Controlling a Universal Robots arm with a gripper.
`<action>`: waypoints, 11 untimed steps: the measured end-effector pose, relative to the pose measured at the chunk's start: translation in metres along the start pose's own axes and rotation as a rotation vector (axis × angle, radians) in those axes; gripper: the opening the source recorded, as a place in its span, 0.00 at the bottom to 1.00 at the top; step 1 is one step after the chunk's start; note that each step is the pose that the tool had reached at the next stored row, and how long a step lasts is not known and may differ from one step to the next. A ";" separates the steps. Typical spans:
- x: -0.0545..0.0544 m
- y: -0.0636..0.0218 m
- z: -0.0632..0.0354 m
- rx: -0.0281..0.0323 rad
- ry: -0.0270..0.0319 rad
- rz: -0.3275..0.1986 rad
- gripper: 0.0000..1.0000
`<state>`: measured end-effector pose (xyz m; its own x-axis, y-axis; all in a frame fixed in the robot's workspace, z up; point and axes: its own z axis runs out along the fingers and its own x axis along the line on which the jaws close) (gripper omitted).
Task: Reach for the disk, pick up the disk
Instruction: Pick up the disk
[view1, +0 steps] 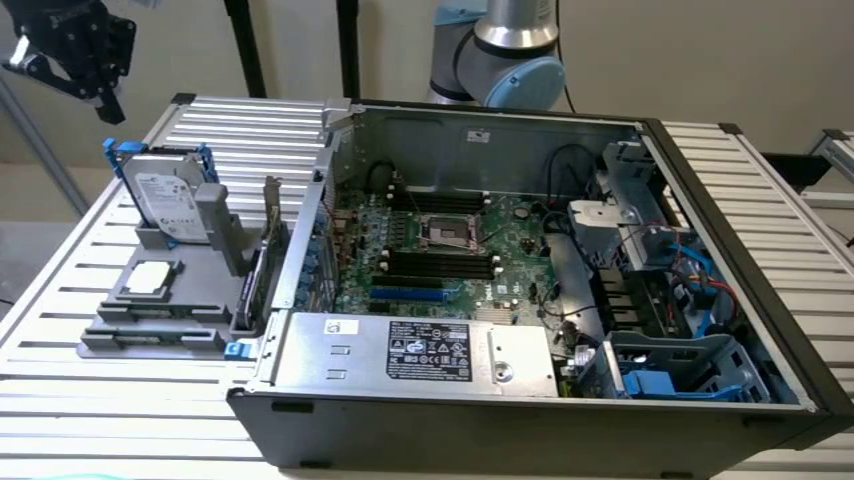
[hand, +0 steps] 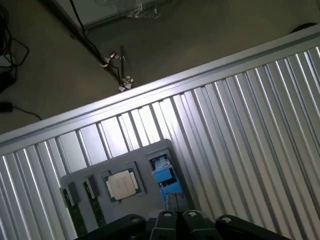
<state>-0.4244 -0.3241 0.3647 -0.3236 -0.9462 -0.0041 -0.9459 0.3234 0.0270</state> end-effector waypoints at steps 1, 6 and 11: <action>0.000 0.0000 0.0001 0.0026 -0.0004 -0.018 0.11; 0.000 0.0000 0.0002 0.0078 -0.0003 -0.109 0.11; 0.000 0.0000 0.0003 0.0074 0.0018 -0.200 0.11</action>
<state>-0.4245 -0.3242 0.3644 -0.1289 -0.9916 -0.0069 -0.9915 0.1288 0.0184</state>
